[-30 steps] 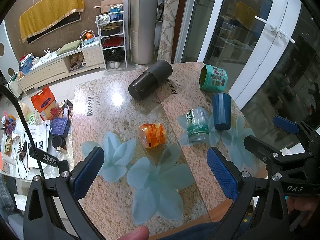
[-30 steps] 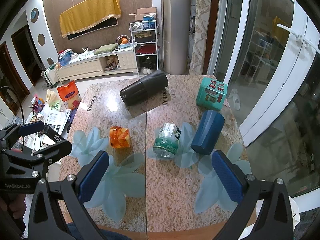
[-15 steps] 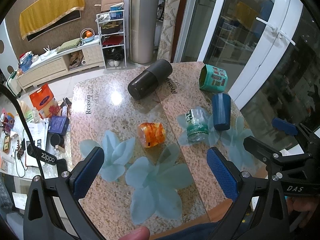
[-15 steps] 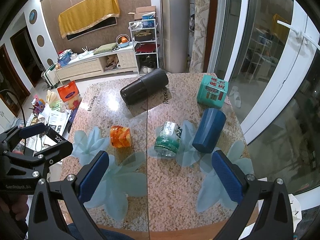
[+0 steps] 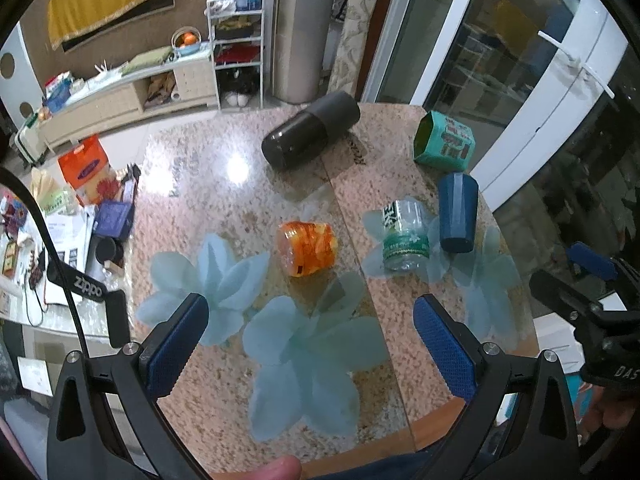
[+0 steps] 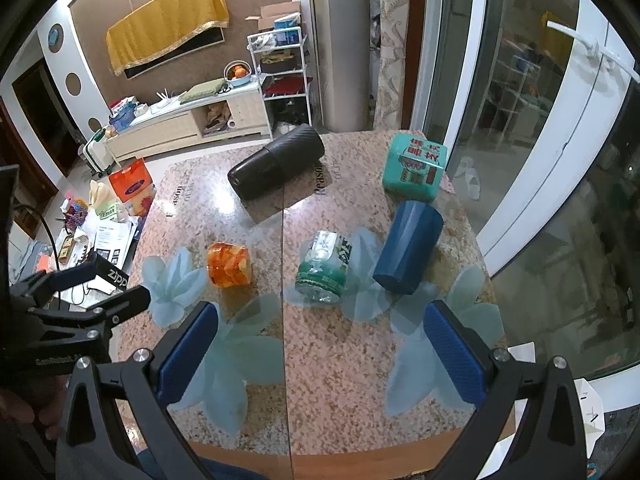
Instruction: Flip cup upright
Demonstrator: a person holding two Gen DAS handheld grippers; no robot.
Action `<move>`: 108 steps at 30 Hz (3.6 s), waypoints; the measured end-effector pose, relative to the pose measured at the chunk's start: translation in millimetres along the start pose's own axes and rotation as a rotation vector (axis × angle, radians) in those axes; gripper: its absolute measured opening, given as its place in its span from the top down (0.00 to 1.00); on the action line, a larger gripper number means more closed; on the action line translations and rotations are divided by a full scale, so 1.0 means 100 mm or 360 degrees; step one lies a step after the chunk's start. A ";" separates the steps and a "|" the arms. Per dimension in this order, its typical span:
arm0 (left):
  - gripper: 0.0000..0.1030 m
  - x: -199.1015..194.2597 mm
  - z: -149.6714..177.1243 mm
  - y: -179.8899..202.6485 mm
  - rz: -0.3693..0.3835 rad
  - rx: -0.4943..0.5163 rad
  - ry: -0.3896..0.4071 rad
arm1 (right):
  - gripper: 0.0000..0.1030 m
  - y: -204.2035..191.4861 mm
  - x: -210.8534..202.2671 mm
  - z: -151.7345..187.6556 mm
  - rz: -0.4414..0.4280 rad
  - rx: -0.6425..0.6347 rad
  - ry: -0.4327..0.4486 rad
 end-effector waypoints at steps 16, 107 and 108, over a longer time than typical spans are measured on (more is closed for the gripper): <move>0.00 0.42 -0.09 0.30 0.0046 -0.0032 -0.0155 | 0.00 0.35 0.24 -0.34 -0.0068 0.0019 -0.0176; 0.00 0.78 0.46 -0.10 -0.0011 0.0014 -0.0351 | 0.39 0.29 0.72 0.44 -0.0244 0.0104 -0.0597; 0.00 0.80 0.51 -0.14 -0.0013 0.0010 -0.0362 | 0.39 0.19 0.79 0.49 -0.0232 0.0097 -0.0606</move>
Point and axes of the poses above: each gripper's, at about its wrist camera, not at the fingertips, and x roughly the way its jaws point, y to its right, z to its underside, the point moved 7 cm from there along x, roughly the way its jaws point, and after that the axes turned 10 degrees about -y, right-handed, at the moved point
